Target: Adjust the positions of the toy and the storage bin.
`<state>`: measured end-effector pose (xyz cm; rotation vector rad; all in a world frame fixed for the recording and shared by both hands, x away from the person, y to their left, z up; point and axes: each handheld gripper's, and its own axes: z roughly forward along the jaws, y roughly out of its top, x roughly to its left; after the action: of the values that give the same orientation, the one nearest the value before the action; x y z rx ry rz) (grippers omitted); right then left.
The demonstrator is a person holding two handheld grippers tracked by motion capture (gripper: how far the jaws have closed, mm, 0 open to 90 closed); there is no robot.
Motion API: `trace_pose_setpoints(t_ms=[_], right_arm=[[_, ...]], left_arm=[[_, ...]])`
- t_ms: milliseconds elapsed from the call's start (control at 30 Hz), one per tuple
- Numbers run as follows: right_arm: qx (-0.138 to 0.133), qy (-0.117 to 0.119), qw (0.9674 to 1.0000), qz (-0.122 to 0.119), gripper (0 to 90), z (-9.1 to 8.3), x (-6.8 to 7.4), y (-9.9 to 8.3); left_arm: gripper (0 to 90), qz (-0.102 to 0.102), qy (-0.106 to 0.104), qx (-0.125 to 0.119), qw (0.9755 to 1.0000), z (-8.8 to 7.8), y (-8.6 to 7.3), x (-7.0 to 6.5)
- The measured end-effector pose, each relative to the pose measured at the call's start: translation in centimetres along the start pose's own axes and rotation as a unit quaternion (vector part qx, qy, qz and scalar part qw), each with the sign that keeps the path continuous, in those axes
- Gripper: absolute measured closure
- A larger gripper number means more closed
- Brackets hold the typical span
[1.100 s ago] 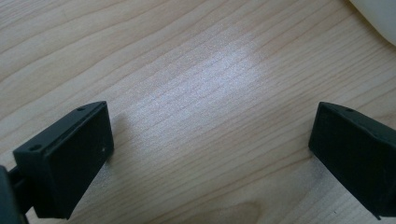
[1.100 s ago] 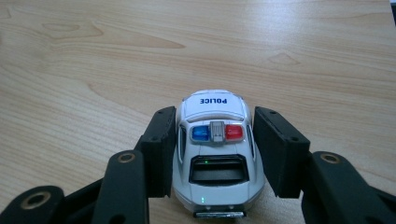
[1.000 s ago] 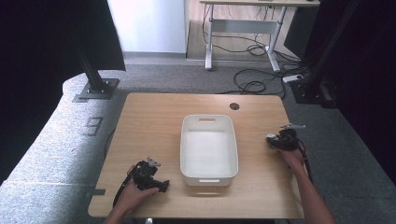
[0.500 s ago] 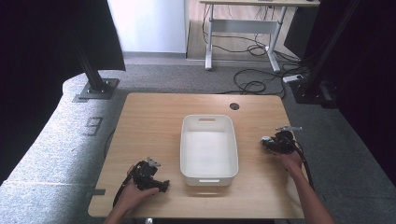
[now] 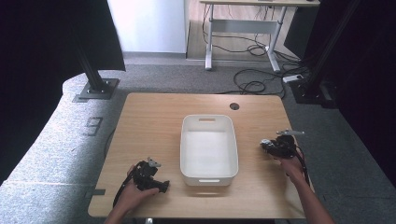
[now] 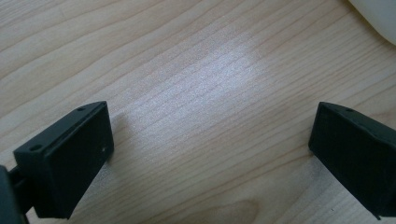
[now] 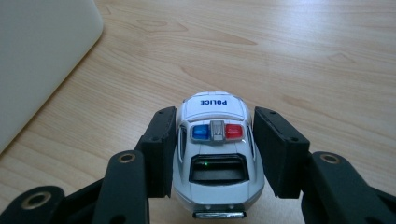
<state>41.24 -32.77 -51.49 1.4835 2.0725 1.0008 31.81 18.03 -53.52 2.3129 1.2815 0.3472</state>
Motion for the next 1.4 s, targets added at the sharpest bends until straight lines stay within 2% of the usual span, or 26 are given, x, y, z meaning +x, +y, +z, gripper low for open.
trace_pose_setpoints(t_ms=[67,133,233,500,833,1400], right_arm=[[-0.002,0.007,0.9999,0.007,50.8,-0.3,-0.1,-0.4],[0.006,0.004,1.0,0.002,50.8,-0.6,0.0,-0.6],[-0.005,0.009,0.9999,0.008,50.8,-1.2,-0.1,-1.0],[-0.004,0.006,0.9999,0.012,50.9,-1.8,-0.2,-1.6],[-0.014,0.019,0.9997,0.006,50.8,-2.3,1.2,-1.7],[0.007,0.031,0.9995,-0.001,50.8,-1.3,3.4,-2.1]], left_arm=[[0.1,0.0,0.0,0.0,1.0,0.0,0.0,0.0],[0.1,0.0,0.0,0.0,1.0,0.0,0.0,0.0],[0.1,-0.001,0.0,0.0,1.0,0.0,0.0,0.0],[0.1,-0.001,0.001,0.0,1.0,0.0,0.0,0.0],[0.2,0.0,0.0,0.001,1.0,0.0,0.0,-0.1],[0.2,0.001,0.0,0.002,1.0,0.0,0.0,-0.1]])
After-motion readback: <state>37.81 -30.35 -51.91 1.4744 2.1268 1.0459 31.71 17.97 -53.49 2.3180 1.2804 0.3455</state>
